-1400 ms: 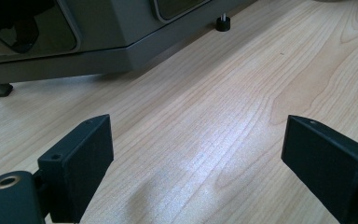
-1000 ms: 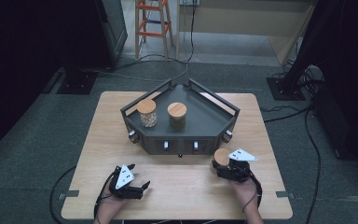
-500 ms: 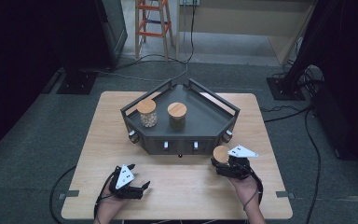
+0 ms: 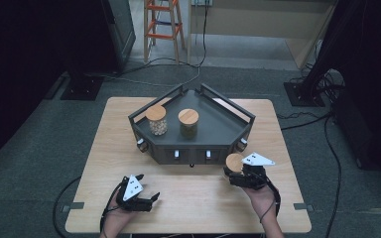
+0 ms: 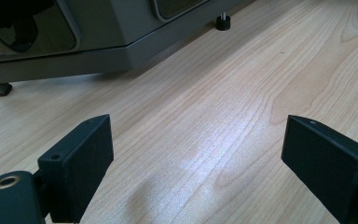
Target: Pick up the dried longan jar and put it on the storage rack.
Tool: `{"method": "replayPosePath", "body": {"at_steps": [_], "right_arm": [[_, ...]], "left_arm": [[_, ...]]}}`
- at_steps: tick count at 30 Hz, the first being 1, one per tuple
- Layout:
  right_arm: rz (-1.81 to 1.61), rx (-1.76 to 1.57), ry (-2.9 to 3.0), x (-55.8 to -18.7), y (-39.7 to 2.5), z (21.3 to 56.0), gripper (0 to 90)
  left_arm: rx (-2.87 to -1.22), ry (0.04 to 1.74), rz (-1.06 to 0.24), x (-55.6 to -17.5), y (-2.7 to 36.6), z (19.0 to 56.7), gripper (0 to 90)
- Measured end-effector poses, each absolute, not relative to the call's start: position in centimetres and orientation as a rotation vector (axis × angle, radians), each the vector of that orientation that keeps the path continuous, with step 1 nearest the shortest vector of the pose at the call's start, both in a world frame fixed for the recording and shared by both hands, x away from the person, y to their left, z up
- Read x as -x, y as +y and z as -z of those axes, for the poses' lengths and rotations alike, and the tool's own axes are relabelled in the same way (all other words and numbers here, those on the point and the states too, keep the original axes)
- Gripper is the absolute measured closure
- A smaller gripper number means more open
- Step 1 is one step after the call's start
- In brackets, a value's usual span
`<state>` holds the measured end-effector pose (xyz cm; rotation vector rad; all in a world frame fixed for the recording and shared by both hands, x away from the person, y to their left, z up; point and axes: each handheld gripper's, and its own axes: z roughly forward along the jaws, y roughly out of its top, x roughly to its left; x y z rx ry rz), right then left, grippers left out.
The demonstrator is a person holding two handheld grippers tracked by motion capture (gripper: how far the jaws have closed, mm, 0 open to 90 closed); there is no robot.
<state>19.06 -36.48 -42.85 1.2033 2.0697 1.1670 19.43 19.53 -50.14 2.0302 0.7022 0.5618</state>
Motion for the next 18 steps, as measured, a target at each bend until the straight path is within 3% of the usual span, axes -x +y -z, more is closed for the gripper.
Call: {"method": "replayPosePath", "body": {"at_steps": [18], "right_arm": [[-1.184, -1.174, 2.094, -19.0, -36.4, 41.6, 25.5]], "left_arm": [[-2.030, 0.701, -0.561, -19.4, 19.6, 50.1, 9.0]]}}
